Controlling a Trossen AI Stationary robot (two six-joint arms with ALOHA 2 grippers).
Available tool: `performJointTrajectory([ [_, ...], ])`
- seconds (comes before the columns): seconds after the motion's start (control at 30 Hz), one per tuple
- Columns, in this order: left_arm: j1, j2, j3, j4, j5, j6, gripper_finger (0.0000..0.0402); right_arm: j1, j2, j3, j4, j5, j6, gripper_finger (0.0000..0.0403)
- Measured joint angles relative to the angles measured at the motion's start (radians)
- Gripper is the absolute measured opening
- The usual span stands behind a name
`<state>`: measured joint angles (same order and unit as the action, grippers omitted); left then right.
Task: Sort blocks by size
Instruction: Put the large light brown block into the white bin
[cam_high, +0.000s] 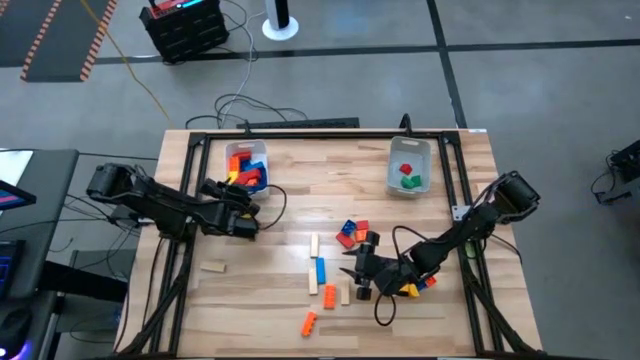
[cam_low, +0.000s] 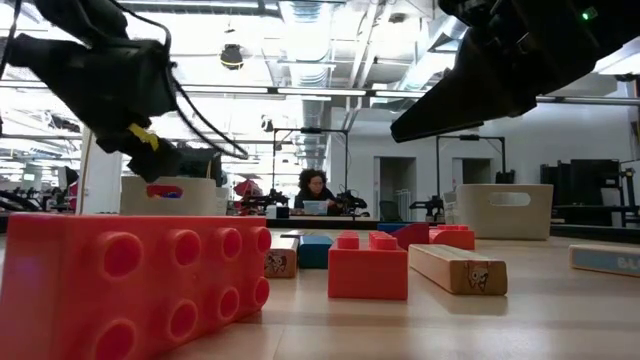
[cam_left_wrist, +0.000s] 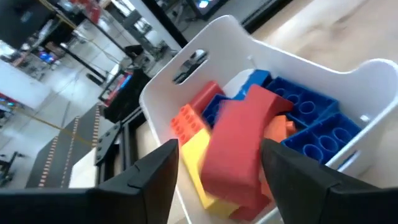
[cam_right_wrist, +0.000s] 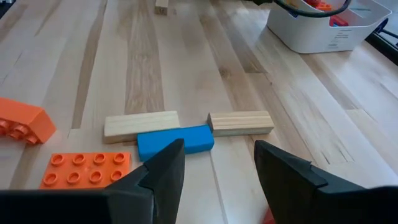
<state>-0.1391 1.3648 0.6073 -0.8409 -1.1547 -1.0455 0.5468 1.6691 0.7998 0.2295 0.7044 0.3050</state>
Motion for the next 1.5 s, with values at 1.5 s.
performJointTrajectory([
  [1.5,-0.604,0.264,0.321,-0.344,1.15,0.204,0.0224,-0.096,-0.008,-0.001,0.018,-0.187,-0.157,0.0221],
])
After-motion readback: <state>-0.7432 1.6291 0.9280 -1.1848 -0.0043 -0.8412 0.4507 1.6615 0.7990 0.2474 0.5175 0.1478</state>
